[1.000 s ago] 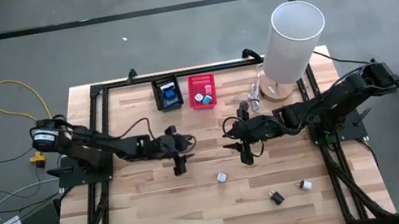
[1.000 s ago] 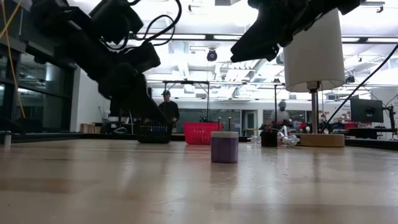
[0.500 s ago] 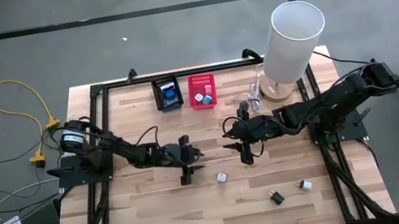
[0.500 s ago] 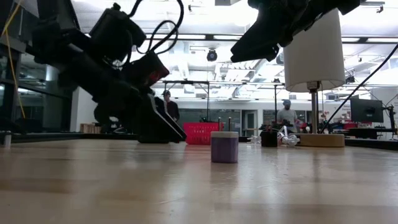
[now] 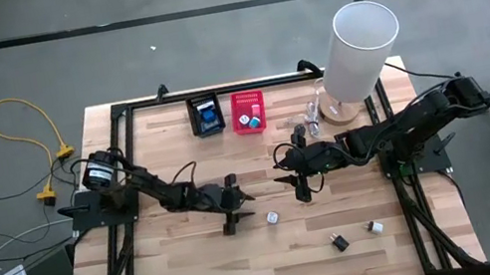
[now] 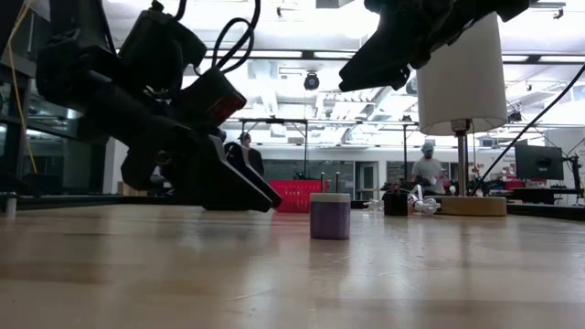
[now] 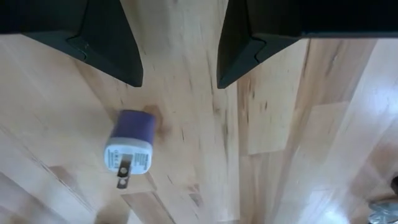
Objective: Pick & Place Office items
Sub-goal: Put the purple charger adapter into the red basket
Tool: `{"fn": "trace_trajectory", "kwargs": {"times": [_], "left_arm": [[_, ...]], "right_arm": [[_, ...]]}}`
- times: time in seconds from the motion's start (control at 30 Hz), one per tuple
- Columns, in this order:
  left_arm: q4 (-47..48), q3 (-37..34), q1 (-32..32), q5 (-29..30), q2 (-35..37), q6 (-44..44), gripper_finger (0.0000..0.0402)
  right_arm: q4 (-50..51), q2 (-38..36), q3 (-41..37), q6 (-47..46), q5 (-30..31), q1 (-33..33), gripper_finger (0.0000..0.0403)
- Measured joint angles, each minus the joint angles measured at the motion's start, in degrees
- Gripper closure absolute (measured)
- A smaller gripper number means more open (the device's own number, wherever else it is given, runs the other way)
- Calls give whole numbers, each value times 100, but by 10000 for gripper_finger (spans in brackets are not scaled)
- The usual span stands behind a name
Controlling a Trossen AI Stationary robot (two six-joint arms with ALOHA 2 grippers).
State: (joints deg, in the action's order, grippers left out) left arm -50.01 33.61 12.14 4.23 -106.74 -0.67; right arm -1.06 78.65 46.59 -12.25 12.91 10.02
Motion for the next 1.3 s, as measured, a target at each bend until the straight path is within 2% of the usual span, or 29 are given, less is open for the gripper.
{"fn": "trace_trajectory", "kwargs": {"times": [0.2, 0.53, 0.97, 1.3], "left_arm": [[-1, 0, 13, 2, 0, -44, 199], [-126, 1, 94, 17, 0, -104, 141], [-97, 222, 324, 361, 0, -302, 138], [-148, 567, 296, 160, -472, -105, 138]], "right_arm": [[0, 0, 0, 2, -2, -1, 243], [0, -2, 0, 0, 0, -2, 243], [0, 0, 0, 1, -2, -1, 243], [0, -1, 0, 1, -1, -2, 243]]}}
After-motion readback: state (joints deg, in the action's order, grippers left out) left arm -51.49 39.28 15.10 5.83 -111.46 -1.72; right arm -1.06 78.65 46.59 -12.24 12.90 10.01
